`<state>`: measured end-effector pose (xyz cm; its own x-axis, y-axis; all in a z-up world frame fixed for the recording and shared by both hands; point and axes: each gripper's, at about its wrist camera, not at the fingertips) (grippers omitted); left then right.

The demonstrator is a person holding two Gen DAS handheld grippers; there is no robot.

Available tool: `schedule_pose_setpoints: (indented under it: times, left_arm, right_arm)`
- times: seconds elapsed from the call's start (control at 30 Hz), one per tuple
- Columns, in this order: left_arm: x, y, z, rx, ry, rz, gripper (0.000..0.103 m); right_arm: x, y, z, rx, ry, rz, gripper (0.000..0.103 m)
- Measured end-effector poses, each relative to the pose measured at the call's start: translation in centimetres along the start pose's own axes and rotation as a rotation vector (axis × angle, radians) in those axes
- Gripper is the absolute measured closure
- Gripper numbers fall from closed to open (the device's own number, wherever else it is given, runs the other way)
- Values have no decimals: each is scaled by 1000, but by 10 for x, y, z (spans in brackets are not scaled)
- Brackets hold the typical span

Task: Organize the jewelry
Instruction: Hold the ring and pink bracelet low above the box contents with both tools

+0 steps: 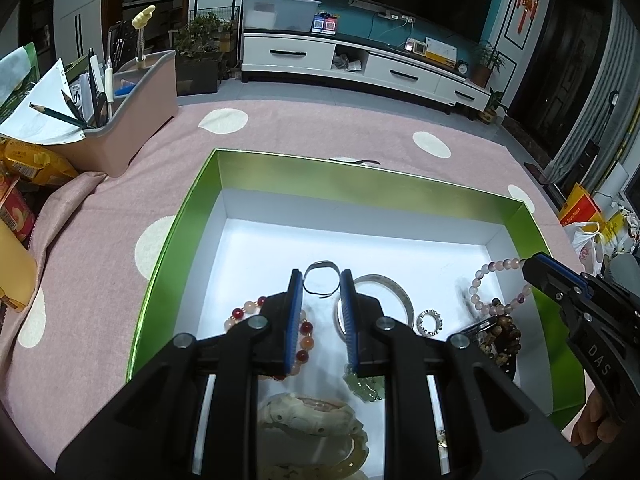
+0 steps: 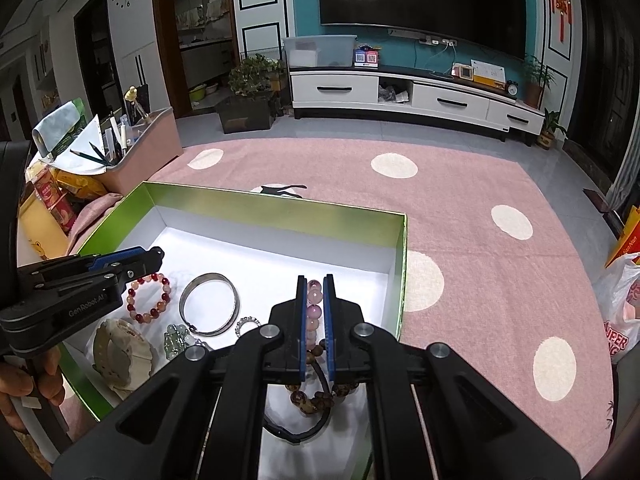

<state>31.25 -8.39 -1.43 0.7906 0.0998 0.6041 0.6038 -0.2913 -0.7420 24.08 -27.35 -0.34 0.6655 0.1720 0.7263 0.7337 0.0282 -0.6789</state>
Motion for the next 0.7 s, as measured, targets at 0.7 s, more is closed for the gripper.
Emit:
schedule_pose_setpoints:
  times: [0.7]
  left_arm:
    - [0,0,-3,18,1,5,84]
  right_arm:
    - [-3,4,-1,-4,0,36,96]
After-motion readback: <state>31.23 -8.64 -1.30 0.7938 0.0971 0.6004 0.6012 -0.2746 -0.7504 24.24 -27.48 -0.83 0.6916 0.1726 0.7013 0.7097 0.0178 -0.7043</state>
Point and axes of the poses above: each gripper's, at about its wrist camera, not at the fingertips, and y roughly the way its jaws point, z to its left, x to its top, and after that the axes turned 12 degrees about -y, right-handed
